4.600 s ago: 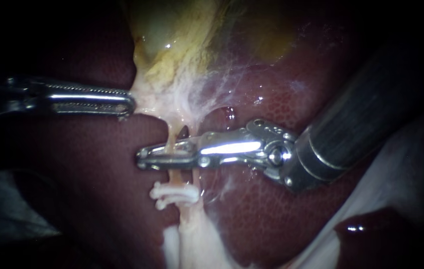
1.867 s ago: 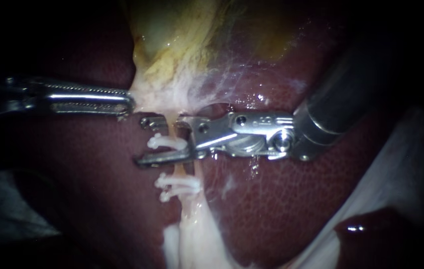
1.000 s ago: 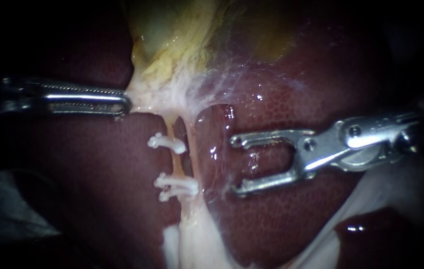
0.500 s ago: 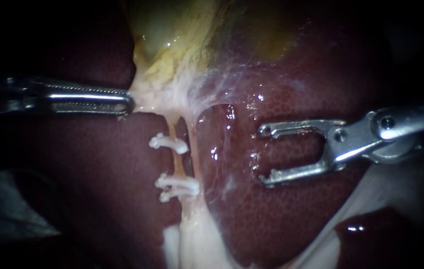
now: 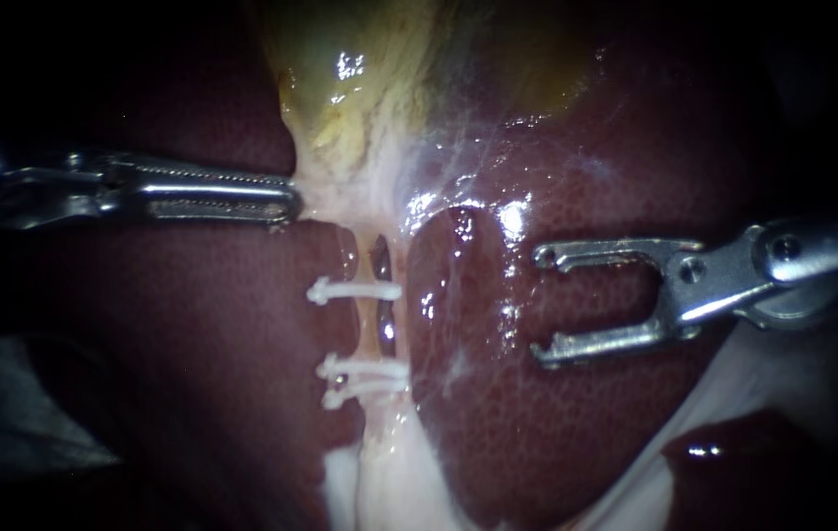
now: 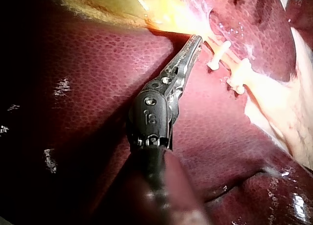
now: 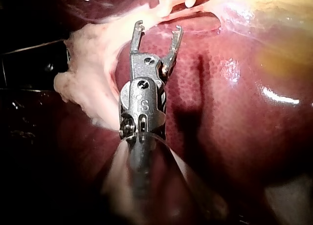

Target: Going back third clip left tube

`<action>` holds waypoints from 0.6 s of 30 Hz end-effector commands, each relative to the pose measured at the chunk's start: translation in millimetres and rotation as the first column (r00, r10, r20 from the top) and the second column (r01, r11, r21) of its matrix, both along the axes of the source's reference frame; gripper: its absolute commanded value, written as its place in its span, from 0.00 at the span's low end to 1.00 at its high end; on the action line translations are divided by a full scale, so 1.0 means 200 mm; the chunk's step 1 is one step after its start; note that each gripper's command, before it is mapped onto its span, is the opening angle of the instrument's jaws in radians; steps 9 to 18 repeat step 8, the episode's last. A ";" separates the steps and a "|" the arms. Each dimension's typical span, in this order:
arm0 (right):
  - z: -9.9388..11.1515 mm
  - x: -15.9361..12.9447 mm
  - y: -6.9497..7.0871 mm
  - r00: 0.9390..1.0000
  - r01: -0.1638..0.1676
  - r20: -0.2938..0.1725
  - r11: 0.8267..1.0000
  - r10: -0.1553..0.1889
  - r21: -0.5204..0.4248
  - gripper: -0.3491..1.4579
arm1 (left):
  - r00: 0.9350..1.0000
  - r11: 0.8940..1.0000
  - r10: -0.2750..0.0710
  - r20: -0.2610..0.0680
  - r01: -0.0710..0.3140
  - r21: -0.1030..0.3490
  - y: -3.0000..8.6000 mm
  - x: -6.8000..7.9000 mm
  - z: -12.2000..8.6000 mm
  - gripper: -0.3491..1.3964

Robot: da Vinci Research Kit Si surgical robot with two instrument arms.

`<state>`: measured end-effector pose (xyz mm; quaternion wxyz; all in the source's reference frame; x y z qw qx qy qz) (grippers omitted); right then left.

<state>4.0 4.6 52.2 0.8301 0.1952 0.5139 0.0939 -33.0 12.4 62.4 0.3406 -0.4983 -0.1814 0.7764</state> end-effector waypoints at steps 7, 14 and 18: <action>-0.001 0.000 -0.001 1.000 0.007 -0.006 1.000 -0.007 -0.003 0.47 | 1.000 1.000 0.001 -0.002 -0.001 0.001 0.000 0.000 0.000 0.00; -0.001 0.000 -0.001 1.000 0.007 -0.006 1.000 -0.007 -0.003 0.47 | 1.000 1.000 0.001 -0.001 -0.001 0.002 0.000 0.000 0.000 0.00; -0.001 0.000 -0.001 1.000 0.007 -0.006 1.000 -0.007 -0.003 0.47 | 1.000 1.000 0.001 -0.001 -0.001 0.002 0.000 0.000 0.000 0.00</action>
